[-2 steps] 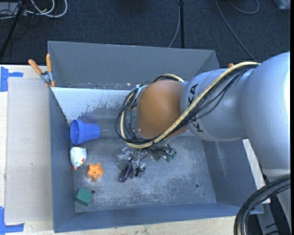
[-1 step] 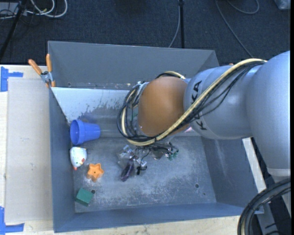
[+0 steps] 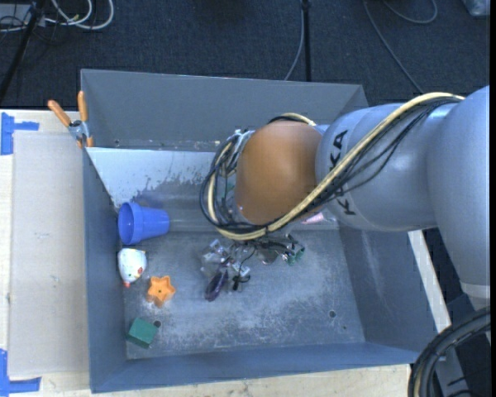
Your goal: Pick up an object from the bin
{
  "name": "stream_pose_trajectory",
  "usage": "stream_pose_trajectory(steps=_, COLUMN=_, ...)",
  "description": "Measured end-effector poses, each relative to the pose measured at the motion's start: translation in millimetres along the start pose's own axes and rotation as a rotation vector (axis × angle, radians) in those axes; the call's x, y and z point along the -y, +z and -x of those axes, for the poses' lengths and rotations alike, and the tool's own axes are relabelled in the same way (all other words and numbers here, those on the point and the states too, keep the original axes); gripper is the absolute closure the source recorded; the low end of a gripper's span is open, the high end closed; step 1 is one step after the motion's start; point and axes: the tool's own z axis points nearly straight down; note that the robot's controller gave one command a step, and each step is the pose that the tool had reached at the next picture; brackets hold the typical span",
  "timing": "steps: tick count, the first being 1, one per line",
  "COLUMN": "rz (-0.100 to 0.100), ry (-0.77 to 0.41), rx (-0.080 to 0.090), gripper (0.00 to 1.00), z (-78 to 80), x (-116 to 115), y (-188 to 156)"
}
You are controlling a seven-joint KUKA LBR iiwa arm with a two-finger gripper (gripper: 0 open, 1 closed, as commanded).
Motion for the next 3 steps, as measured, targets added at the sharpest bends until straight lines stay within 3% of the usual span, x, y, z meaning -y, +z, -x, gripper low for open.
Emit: stream_pose_trajectory(steps=3, rz=-0.002, ry=0.002, rx=0.004, gripper=1.00, z=0.6, x=-0.2, y=-41.0)
